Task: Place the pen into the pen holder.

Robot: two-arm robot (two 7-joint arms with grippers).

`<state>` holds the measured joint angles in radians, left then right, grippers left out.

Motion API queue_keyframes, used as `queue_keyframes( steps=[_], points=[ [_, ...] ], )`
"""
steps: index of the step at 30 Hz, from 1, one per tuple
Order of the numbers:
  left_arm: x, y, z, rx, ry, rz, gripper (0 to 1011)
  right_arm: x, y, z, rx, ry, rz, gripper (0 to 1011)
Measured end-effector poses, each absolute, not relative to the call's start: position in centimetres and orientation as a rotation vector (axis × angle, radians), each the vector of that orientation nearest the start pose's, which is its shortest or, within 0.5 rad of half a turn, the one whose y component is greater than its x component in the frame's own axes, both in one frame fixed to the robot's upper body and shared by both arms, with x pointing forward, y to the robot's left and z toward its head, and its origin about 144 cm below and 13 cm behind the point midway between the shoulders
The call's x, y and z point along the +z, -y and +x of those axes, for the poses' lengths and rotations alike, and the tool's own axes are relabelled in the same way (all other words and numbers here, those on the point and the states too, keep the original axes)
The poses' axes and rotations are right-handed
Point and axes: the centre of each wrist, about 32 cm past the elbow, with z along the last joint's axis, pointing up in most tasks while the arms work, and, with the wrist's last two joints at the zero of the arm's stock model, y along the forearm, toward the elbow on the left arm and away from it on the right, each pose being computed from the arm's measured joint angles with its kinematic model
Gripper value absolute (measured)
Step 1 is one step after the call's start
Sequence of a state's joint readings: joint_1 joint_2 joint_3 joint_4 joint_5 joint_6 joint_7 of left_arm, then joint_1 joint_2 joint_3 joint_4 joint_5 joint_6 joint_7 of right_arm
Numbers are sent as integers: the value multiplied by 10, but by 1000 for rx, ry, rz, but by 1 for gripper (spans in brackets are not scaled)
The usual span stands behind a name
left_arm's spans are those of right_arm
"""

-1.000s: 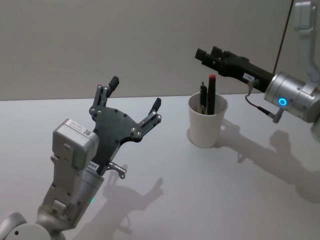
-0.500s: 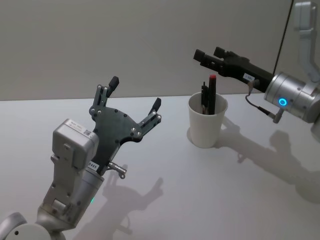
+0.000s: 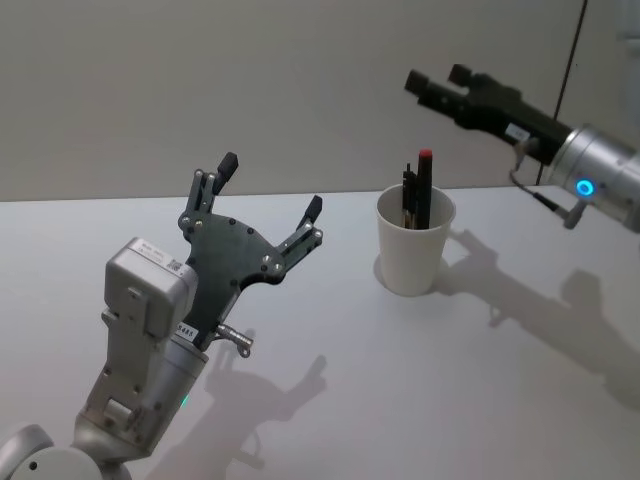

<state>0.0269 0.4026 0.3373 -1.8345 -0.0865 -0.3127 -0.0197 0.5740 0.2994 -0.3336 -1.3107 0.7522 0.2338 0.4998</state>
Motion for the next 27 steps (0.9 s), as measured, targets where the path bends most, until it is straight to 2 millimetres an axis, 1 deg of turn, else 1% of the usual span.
queue_keyframes(
  steps=[5, 17, 23, 27],
  points=[
    [1196, -214, 425, 1086, 483, -183, 1001, 1281, 247, 587, -813, -155, 258, 1002],
    [1196, -214, 426, 1086, 483, -182, 1001, 1300, 259, 568, -960, -56, 274, 1002],
    [1196, -212, 432, 1091, 463, -162, 1001, 1309, 266, 558, -1036, -6, 277, 1002],
    [1196, -211, 439, 1096, 437, -135, 1001, 1308, 266, 558, -1037, -7, 276, 1002]
  ],
)
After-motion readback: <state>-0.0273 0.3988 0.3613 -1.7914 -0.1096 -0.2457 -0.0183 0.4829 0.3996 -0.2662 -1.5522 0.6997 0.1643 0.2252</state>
